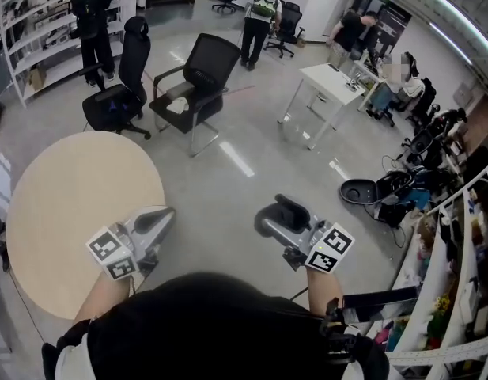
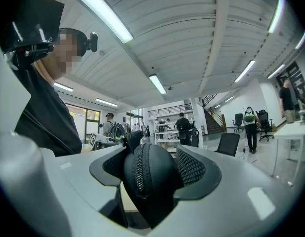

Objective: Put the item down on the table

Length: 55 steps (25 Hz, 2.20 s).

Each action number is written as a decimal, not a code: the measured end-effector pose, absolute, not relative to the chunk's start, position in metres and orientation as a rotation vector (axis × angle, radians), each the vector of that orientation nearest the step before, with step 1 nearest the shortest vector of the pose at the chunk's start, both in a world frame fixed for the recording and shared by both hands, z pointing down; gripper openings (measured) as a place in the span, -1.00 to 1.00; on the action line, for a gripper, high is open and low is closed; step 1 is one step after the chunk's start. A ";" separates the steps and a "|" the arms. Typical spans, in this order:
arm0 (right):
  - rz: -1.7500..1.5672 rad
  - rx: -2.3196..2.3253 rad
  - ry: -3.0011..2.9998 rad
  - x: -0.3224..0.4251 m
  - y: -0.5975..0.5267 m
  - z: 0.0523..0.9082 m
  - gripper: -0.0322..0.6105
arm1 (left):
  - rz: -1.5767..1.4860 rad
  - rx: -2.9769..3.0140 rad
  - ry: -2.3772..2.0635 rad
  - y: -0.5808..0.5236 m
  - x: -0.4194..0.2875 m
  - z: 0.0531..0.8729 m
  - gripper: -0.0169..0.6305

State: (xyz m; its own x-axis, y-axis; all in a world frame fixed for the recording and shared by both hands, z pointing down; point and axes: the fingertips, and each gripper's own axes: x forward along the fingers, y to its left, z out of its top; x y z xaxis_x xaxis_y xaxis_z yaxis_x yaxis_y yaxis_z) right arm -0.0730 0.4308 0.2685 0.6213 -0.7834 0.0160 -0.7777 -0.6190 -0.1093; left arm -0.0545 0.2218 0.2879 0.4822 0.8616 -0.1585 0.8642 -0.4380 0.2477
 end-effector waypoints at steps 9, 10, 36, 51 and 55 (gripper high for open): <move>-0.074 -2.775 1.346 0.084 0.392 0.252 0.05 | -0.037 2.394 1.443 0.181 0.100 0.285 -0.96; -0.089 -2.772 1.355 0.097 0.388 0.253 0.05 | -0.029 2.391 1.424 0.176 0.111 0.287 -0.96; -0.150 -2.230 2.087 0.473 0.411 0.290 0.04 | 0.007 2.750 0.583 0.219 0.362 0.327 -0.96; -0.182 -1.957 2.304 0.530 0.331 0.291 0.04 | -0.030 2.817 0.326 0.188 0.387 0.316 -0.96; -0.185 -1.970 2.309 0.538 0.308 0.284 0.04 | -0.054 2.799 0.276 0.152 0.384 0.317 -0.96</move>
